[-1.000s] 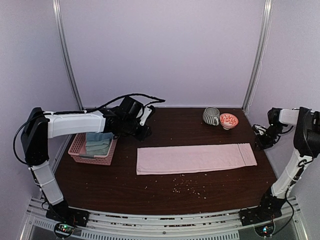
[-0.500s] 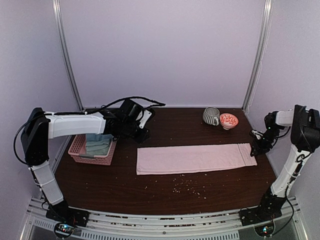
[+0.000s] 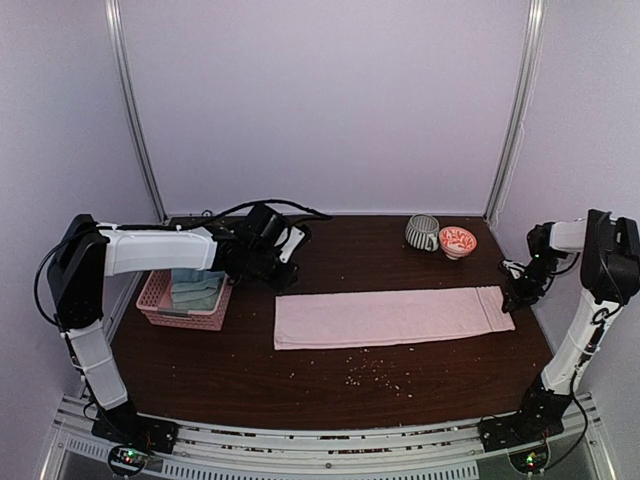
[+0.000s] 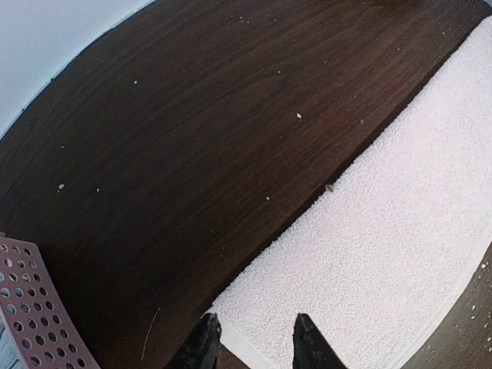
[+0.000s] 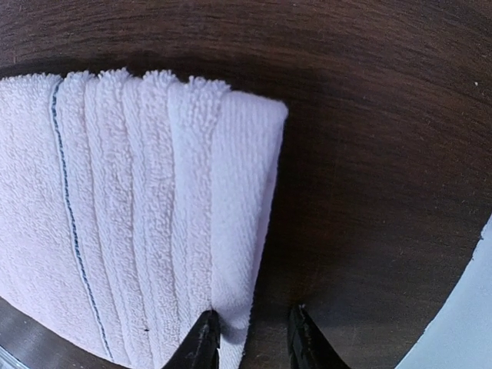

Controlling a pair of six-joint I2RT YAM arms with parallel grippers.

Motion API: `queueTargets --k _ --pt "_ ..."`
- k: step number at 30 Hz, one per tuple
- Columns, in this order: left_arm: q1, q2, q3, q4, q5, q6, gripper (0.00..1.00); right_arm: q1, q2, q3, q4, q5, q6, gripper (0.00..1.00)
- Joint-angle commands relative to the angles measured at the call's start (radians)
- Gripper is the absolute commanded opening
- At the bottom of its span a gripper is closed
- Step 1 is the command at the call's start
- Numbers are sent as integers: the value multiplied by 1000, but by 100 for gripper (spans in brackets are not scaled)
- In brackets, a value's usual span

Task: Roll the towels
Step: Pick up the towel from the center of the board.

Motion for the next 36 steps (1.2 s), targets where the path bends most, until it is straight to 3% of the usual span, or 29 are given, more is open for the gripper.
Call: queueTargets --k 1,14,19,23,36 --pt "7 13 4 11 -4 17 33 56 53 -14 22 -99 11 29" --pt "7 24 15 -2 4 27 33 85 51 -21 29 -133 19 28" --pt "7 28 16 -3 8 27 33 87 62 -24 39 -142 22 9" --pt "6 31 16 -4 11 29 33 87 59 -7 34 -160 21 0" --pt "5 63 40 -45 6 32 33 -14 -84 134 -64 -82 33 0"
